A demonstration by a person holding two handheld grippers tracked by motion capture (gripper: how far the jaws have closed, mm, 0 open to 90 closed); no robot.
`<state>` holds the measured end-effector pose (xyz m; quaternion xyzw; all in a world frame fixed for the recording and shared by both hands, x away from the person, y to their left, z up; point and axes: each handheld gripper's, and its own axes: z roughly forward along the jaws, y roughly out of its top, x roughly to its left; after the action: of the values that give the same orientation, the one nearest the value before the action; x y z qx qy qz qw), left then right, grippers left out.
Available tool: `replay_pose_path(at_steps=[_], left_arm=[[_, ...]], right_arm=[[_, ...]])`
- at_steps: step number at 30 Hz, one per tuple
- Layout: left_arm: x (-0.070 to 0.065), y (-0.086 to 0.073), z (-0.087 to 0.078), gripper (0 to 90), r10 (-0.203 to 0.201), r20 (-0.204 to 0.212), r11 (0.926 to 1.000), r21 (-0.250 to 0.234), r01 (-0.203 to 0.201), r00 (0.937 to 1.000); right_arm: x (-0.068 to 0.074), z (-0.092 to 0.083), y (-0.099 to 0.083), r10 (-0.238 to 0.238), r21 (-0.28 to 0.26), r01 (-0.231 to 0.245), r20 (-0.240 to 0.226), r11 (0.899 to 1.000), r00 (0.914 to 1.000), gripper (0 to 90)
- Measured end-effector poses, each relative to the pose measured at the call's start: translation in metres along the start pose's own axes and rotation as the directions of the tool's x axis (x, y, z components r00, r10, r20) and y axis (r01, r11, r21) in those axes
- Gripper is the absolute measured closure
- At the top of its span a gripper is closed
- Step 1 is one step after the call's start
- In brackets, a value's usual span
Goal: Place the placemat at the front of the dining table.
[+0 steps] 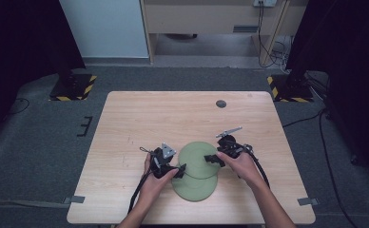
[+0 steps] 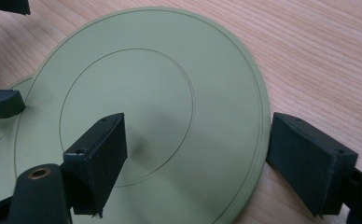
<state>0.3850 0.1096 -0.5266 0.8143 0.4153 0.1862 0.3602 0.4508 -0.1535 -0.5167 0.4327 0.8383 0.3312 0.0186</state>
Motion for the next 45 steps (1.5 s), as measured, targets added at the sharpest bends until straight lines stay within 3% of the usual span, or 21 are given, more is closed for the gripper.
replay_pose_path(at_steps=[8, 15, 24, 27, 39, 45], left_arm=[[-0.001, 0.0, 0.0, 3.6, 0.004, -0.006, 1.0, 0.001, -0.004, 1.0], [-0.002, 0.0, 0.0, 3.2, 0.013, -0.016, 0.9999, 0.0, -0.013, 0.9998], [-0.003, 0.0, 0.0, 3.2, 0.013, -0.021, 0.9999, 0.001, -0.013, 0.9997], [-0.002, 0.0, 0.0, 3.2, 0.012, -0.021, 0.9999, 0.001, -0.012, 0.9997], [-0.002, 0.0, -0.001, 2.9, 0.013, -0.02, 0.9999, 0.001, -0.013, 0.9997], [-0.002, 0.0, -0.001, 2.9, 0.014, -0.021, 0.9999, 0.001, -0.014, 0.9997]], right_arm=[[-0.01, -0.004, -0.003, 0.069, -0.04, -0.07, -0.035, 0.997, 0.997, 29.9], [-0.015, -0.009, -0.006, 0.09, -0.074, -0.091, -0.012, 0.993, 0.9959, 49.7], [-0.024, -0.015, -0.008, 0.149, -0.114, -0.156, -0.063, 0.981, 0.9868, 57.8], [-0.027, -0.012, -0.012, 0.169, -0.098, -0.176, -0.074, 0.979, 0.9828, 60.4], [-0.028, -0.015, -0.019, 0.167, -0.067, -0.173, -0.091, 0.983, 0.9817, 58.6], [-0.02, -0.016, -0.018, 0.127, -0.045, -0.131, -0.081, 0.99, 0.9886, 44.4]])
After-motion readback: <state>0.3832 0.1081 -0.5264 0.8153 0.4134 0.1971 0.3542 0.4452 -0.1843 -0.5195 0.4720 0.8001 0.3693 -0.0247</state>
